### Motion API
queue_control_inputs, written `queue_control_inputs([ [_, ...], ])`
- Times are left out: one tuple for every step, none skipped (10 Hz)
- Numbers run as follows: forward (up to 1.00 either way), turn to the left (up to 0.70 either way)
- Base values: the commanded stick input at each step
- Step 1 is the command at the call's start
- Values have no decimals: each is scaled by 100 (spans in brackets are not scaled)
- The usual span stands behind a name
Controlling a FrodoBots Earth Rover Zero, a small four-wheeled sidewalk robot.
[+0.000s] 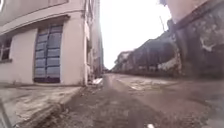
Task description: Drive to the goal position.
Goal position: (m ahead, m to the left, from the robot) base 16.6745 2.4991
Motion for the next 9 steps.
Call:
queue_control_inputs([
  [70,0],
  [70,0],
  [70,-2],
  [70,-17],
  [70,-28],
  [70,-28],
  [70,-28],
  [70,-28],
  [70,-28],
])
